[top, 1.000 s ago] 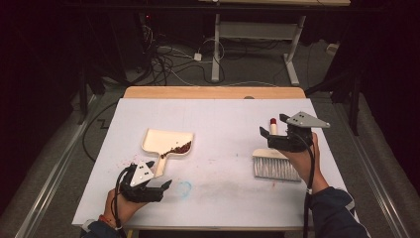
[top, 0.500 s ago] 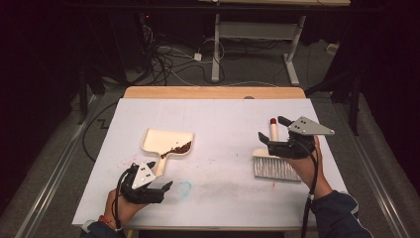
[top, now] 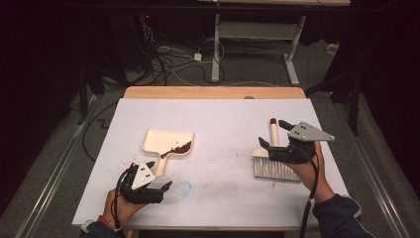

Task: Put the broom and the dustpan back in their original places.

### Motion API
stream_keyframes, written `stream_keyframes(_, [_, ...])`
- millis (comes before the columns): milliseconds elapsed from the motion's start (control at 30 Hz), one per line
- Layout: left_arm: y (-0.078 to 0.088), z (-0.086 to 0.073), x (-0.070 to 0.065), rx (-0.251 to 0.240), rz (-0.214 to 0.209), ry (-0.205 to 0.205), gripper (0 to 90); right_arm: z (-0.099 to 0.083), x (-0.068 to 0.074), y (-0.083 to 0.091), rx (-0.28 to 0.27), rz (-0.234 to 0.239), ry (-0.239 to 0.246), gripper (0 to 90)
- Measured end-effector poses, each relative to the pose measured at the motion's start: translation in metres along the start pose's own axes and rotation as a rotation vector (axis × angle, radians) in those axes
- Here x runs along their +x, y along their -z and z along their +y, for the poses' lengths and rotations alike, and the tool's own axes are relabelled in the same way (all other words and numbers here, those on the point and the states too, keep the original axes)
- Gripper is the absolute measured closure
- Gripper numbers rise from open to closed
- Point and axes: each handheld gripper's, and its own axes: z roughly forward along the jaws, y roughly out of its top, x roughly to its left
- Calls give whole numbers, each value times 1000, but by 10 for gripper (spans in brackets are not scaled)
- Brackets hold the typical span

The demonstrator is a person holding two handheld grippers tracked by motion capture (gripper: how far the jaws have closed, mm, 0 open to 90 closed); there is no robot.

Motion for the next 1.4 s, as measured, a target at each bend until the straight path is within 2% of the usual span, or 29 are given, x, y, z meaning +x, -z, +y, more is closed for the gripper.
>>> stream_keyframes(133, [0, 0, 0, 0, 1, 0, 163, -1, 2, 2, 1, 9, 9, 148])
stream_keyframes(333, [0, 0, 1, 5, 3, -3, 164, -3, 4, 8, -18, -5, 23, 156])
stream_keyframes(733, [0, 0, 0, 12, -2, -7, 165, -13, 9, 16, 7, 6, 42, 159])
stream_keyframes(933, [0, 0, 0, 20, 10, -12, 167, -18, 9, 21, 15, 5, 47, 158])
stream_keyframes(1167, [0, 0, -1, 17, 7, -15, 167, -28, 6, 31, -5, 7, 55, 159])
stream_keyframes(1400, [0, 0, 0, 14, 5, -14, 167, -42, 4, 35, 6, 3, 74, 160])
